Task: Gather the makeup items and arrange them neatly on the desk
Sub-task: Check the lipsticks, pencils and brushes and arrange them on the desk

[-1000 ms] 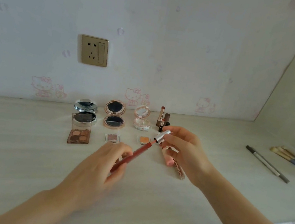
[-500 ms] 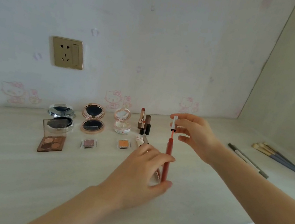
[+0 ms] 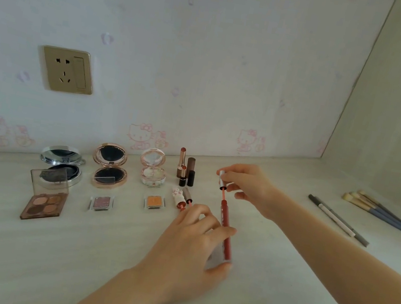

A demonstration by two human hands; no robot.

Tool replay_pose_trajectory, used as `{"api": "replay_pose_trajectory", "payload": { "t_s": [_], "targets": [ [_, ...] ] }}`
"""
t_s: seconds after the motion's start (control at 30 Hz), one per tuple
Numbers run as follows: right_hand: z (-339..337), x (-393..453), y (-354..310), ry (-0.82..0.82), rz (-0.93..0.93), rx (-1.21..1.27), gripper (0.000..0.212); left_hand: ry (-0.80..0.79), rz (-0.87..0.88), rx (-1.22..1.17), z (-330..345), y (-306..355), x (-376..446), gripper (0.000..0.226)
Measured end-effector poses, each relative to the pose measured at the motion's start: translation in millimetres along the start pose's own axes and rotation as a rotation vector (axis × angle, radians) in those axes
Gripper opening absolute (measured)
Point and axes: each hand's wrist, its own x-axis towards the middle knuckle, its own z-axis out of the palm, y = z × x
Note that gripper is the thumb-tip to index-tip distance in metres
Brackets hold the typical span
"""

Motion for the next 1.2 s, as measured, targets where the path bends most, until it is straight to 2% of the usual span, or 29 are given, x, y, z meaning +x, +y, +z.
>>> {"api": "replay_pose_trajectory", "payload": {
  "t_s": [0.23,0.7,0.9,1.2],
  "targets": [
    [22.1,18.9,4.8,-0.030,0.002,-0.162,0.015,0.022,0.008,0.052,-1.2,-1.7,-0.8,0.053],
    [39.3,34.0,7.3,-0.118,-0.018,-0.300,0.008,0.015,0.004,-0.062,3.8,-9.5,-3.1,0.049],
    [46.3,38.8,5.9,-0.113,-0.039,-0.393,0.016,0.019,0.007,-0.091,4.0,-9.3,-3.5,0.046],
    [55.5,42.4,8.8,-0.068,-0.143,-0.571,0.015,0.021,0.002,-0.153,2.6,-7.9,-3.9,0.043]
  ]
}}
